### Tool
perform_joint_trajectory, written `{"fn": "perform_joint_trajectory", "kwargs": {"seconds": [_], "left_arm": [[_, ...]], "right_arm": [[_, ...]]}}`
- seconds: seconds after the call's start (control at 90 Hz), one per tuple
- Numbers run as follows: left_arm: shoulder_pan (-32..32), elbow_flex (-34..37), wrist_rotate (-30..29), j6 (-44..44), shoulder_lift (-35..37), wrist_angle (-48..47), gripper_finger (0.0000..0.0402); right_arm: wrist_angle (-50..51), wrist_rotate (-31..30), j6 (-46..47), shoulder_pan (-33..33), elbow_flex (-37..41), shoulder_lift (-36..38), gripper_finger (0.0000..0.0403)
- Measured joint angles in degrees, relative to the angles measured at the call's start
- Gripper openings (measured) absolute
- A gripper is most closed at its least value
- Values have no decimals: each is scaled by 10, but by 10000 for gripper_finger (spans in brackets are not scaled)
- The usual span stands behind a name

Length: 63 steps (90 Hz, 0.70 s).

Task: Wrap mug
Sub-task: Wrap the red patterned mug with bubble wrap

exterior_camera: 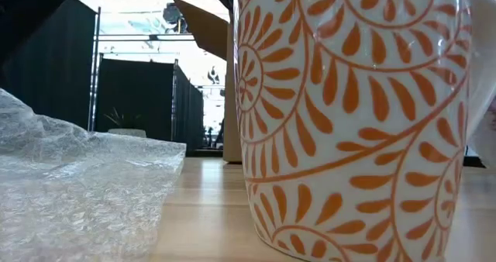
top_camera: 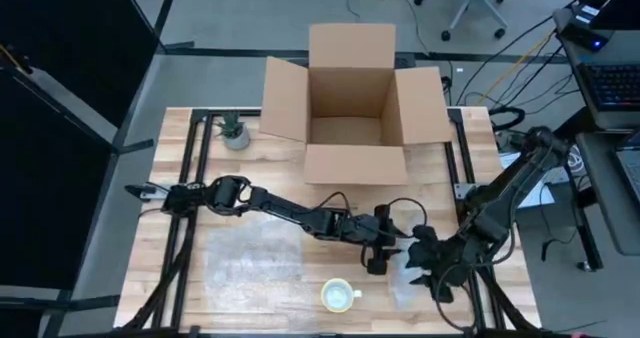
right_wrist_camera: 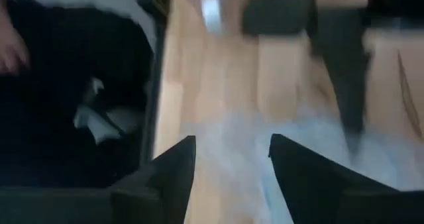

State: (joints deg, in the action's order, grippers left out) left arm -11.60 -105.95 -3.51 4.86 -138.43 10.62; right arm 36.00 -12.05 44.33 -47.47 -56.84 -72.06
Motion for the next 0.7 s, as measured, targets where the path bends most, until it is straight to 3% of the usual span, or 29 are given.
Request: {"fn": "perform_joint_trajectory", "kwargs": {"seconds": [0.356,0.7], "left_arm": [[0,0,1,0,0,4,187],[0,1,1,-1,0,4,187]], "right_arm": [[57,-6,-12,-2,-3,-95,180],[107,3,14,-2,0,-64,180]]}}
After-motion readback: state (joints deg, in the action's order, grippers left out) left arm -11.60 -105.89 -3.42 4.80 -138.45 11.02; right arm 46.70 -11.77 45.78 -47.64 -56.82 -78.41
